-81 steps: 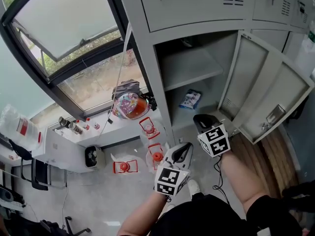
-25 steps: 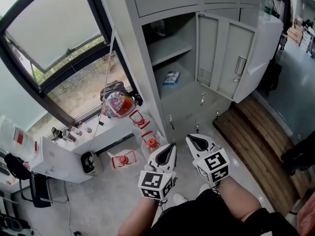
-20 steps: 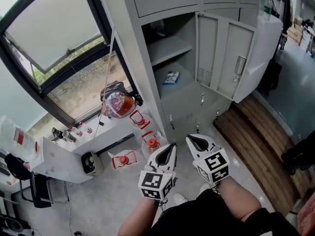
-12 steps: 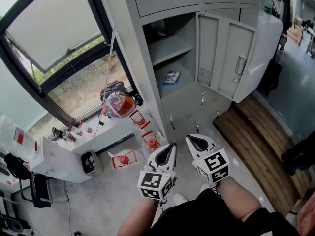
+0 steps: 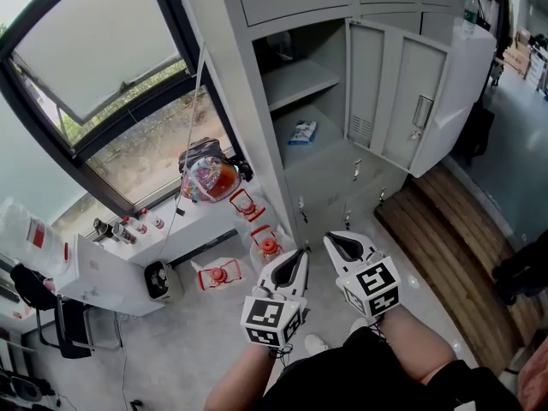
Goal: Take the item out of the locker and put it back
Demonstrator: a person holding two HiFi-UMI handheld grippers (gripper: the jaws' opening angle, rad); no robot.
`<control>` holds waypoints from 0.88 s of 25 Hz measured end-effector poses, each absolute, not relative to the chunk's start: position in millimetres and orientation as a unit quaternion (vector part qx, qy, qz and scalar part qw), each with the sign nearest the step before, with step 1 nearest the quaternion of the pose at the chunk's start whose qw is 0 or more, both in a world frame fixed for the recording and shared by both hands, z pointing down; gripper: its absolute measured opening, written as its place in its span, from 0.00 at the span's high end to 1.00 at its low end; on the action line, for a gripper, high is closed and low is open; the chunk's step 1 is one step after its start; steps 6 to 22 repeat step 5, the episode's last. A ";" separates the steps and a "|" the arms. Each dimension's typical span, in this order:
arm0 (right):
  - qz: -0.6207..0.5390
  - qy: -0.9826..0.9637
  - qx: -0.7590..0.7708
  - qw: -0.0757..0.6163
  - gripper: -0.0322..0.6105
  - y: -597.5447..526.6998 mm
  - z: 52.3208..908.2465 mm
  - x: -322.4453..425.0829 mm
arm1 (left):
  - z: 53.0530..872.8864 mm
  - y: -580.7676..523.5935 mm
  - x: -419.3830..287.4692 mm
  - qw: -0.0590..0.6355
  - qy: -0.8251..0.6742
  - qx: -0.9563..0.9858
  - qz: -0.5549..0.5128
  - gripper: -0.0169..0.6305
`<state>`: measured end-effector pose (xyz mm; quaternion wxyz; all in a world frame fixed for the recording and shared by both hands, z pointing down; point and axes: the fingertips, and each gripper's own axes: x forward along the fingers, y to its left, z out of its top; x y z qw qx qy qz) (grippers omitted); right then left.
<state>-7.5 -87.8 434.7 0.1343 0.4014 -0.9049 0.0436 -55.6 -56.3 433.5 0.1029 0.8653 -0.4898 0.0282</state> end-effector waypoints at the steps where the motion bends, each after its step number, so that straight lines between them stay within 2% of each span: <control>1: 0.044 -0.905 0.401 0.134 0.87 -87.2 434.7 -7.7 | 433.2 -55.5 -55.8 0.103 -0.490 0.865 0.028 0.94; 22: 0.046 -0.905 0.402 0.133 0.87 -85.4 434.5 -7.2 | 432.7 -53.2 -55.5 0.103 -0.489 0.866 0.028 0.94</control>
